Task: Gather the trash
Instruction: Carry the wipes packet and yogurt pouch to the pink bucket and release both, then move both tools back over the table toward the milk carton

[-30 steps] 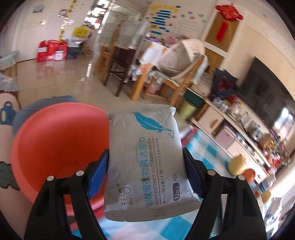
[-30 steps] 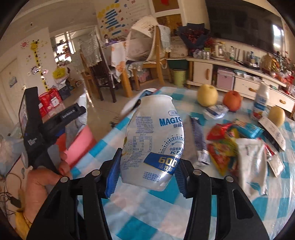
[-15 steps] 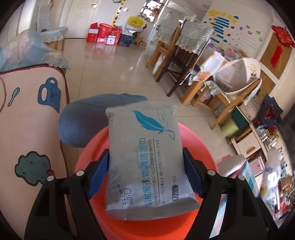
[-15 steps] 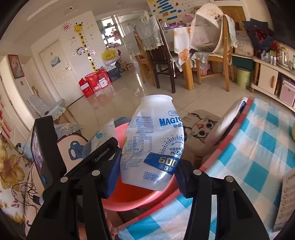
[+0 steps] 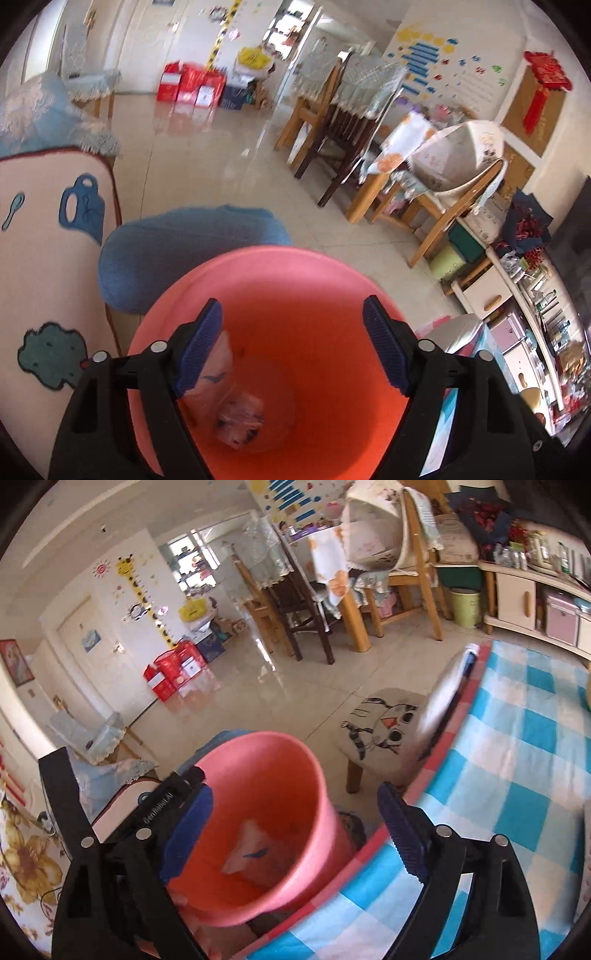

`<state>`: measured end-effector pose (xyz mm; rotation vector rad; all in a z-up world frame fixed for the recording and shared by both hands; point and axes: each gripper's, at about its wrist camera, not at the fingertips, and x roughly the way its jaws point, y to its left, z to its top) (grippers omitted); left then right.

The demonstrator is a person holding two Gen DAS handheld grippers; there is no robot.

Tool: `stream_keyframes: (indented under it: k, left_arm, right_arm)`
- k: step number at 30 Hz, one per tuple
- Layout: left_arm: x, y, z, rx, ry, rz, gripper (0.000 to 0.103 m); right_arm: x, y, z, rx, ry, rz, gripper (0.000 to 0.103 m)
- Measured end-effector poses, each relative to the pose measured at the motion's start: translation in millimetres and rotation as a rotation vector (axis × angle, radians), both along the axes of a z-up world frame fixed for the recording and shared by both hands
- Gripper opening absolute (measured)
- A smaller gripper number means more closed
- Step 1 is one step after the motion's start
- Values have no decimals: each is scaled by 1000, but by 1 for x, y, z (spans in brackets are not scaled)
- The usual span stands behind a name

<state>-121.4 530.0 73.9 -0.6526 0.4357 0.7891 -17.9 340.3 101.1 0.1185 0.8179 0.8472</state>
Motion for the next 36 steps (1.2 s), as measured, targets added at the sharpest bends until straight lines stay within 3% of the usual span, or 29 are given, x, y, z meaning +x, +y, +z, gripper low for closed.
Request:
stream_keyframes:
  k: [6, 9, 12, 17, 21, 24, 28, 32, 36]
  left_arm:
    - [5, -51, 26, 264, -119, -84, 91]
    - [8, -71, 34, 318, -164, -142, 91]
    - [15, -90, 43, 363, -150, -183, 92]
    - [23, -122, 53, 417, -120, -248, 92]
    - [31, -144, 53, 427, -90, -347, 92]
    - [30, -161, 54, 451, -115, -389, 92]
    - [34, -186, 50, 503, -115, -425, 92]
    - [39, -207, 47, 501, -123, -492, 92]
    - [45, -227, 44, 500, -118, -567, 92]
  right_arm:
    - [-17, -51, -1, -17, -62, -105, 90]
    - [-22, -77, -3, -23, -103, -159, 97]
    - [-31, -103, -5, -43, -142, -177, 98]
    - [-34, -142, -7, -90, -198, -210, 98]
    - [-34, -173, -14, -115, -148, -241, 98]
    - [-38, -187, -18, -151, -94, -230, 98]
    - [-53, -202, -23, -206, -139, -223, 98]
    - [-57, -214, -31, -266, -161, -177, 98]
    - [-59, -238, -29, -270, -190, -208, 98]
